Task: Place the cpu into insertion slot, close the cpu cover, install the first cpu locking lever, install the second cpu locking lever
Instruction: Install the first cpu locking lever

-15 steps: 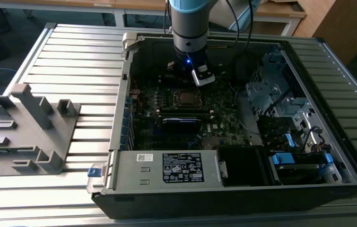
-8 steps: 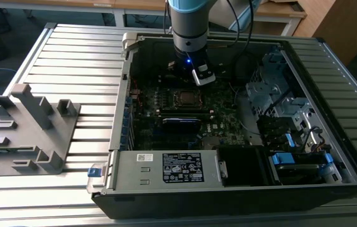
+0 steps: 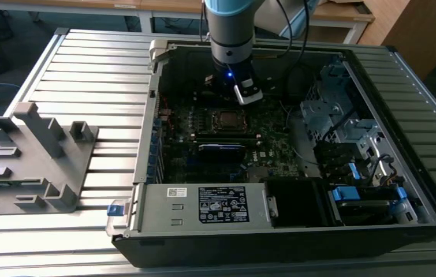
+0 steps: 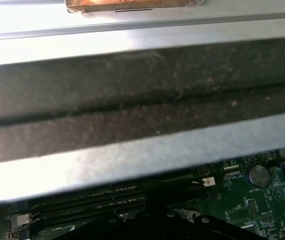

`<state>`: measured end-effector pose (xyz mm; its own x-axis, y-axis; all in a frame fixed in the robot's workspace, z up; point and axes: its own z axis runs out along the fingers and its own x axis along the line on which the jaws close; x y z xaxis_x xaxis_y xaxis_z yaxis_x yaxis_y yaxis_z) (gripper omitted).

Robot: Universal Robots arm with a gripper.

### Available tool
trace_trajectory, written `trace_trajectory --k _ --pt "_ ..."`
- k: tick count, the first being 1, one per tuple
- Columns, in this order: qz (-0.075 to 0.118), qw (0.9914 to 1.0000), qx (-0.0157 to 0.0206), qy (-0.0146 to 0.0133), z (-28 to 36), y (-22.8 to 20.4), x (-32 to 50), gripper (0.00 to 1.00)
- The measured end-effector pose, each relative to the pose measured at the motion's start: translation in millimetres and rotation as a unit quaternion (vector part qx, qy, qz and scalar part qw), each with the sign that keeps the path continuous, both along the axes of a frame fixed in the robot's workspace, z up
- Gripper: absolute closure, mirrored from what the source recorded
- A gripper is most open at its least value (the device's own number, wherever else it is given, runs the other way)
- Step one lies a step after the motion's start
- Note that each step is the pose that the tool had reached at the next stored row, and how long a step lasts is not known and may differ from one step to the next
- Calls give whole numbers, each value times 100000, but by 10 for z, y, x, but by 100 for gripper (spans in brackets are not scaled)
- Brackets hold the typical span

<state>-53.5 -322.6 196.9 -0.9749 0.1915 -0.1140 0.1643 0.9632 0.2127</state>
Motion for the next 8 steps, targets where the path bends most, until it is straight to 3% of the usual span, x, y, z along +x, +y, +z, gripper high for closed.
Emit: trace_trajectory --k 8 --pt "0 100000 -9 -168 -17 0 -5 89"
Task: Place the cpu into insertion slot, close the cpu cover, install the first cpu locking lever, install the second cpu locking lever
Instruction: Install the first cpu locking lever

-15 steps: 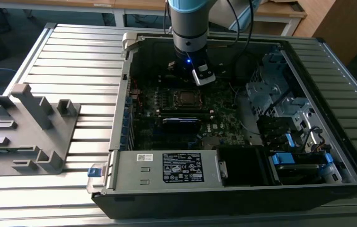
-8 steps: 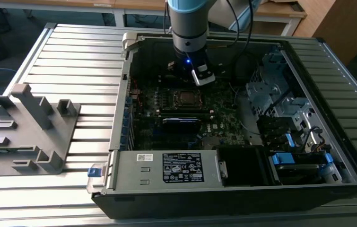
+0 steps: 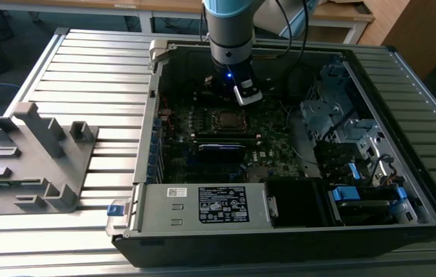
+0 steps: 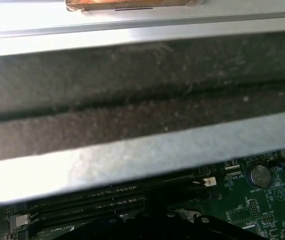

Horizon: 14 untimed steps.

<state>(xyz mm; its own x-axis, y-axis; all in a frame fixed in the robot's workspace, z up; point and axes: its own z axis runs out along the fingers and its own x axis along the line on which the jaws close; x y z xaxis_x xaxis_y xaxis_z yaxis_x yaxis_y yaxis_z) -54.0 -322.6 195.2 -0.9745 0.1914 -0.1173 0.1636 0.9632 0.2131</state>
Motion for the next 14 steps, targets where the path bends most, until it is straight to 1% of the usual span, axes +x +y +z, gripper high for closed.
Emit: trace_trajectory --k 4,10,14 --pt "-5 100000 17 -12 -1 -4 0 89" --pt "-1 100000 5 -10 -1 -37 0 89" --pt "-3 100000 -5 -62 -3 -39 0 89"
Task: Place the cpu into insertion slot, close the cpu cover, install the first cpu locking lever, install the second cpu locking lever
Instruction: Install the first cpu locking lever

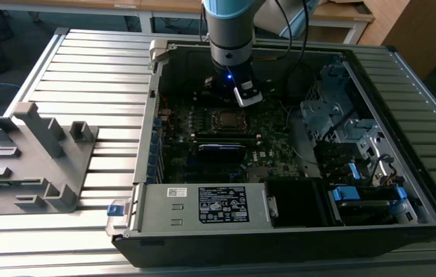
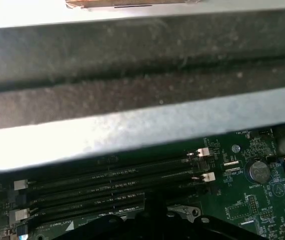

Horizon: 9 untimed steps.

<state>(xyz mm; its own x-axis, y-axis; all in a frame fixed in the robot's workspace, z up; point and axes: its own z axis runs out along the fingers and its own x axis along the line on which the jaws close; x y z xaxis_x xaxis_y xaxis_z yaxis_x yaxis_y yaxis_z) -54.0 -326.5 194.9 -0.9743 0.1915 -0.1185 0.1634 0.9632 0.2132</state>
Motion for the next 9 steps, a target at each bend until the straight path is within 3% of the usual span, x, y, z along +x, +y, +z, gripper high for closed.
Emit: trace_trajectory --k 9 --pt "1 100000 9 -15 27 0 0 89"
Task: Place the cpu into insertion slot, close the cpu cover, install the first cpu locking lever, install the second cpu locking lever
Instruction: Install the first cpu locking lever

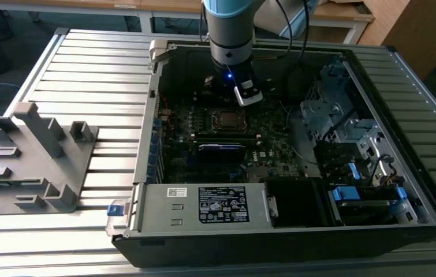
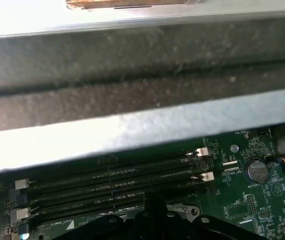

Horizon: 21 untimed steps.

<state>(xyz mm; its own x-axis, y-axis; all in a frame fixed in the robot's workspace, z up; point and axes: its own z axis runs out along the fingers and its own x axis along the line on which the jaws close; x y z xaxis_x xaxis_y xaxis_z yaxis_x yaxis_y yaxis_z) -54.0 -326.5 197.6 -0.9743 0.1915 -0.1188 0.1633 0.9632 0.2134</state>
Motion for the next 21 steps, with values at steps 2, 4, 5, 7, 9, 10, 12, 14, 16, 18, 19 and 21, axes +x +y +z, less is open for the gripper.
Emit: trace_trajectory --k 2,4,5,7,9,10,12,14,16,18,19,21 --pt "2 100000 9 -2 2 1 0 89" --pt "-10 100000 -7 0 2 10 0 89" --pt "-28 100000 -12 -3 2 17 0 89" --pt "-52 100000 -4 -14 1 30 0 89" --pt "-65 100000 4 -19 0 39 0 89" --pt "-74 100000 5 -24 0 42 0 89" --pt "-80 100000 5 -25 0 45 -1 89" --pt "-109 100000 3 -26 0 46 -4 89" --pt "-167 100000 3 -28 -2 46 -11 89" --pt "-477 99999 1 -19 -5 46 -13 89" --pt "-734 99997 -1 -21 -6 46 -13 89" --pt "-1245 99992 7 -28 -9 48 -14 89"
